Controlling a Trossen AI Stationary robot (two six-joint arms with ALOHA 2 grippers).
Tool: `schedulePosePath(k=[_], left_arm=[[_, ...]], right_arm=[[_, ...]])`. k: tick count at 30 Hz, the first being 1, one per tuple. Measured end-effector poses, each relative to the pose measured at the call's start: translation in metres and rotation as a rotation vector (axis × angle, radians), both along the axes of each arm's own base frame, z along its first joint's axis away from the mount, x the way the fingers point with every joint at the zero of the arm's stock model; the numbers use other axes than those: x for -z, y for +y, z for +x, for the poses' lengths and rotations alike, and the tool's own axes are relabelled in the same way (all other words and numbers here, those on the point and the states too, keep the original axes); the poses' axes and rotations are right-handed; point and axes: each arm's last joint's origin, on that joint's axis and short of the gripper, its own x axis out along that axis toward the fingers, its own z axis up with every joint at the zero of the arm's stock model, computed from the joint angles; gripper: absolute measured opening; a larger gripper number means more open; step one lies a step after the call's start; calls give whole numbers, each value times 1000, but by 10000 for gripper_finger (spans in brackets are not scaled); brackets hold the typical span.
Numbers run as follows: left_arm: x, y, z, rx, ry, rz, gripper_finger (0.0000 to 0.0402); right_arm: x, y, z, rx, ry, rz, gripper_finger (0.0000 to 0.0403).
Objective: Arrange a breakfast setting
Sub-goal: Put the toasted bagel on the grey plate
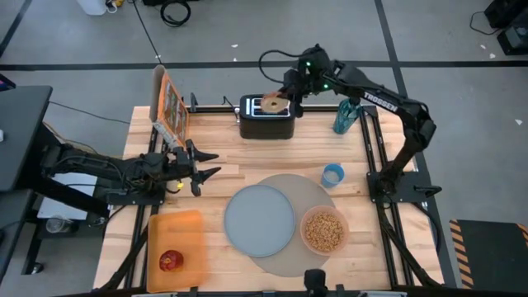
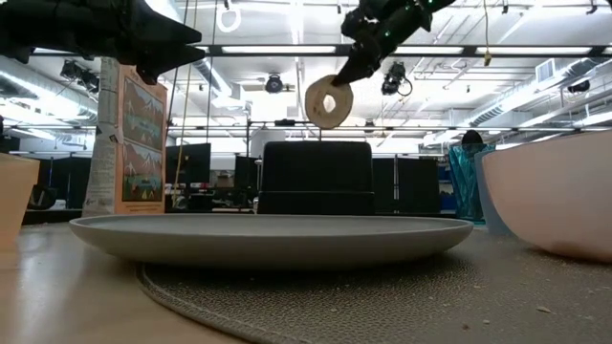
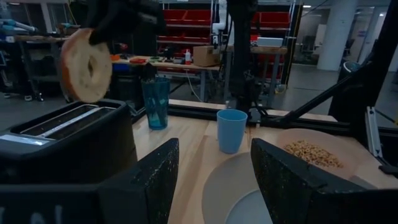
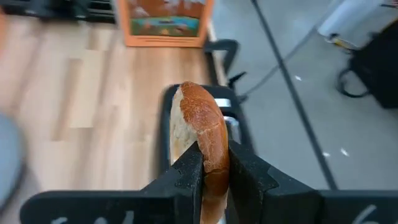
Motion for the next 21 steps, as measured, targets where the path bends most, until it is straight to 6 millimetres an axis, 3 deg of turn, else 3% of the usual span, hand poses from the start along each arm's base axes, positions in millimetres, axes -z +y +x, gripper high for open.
schedulePosePath(k=[6,21], left_arm=[[0,0,0,0,1,8,208],[-1,-5,0,31,-3,25,208]], right_arm=[[-5,19,7,-121,-59,114,72],[16,70,35,-221,26,283,72]])
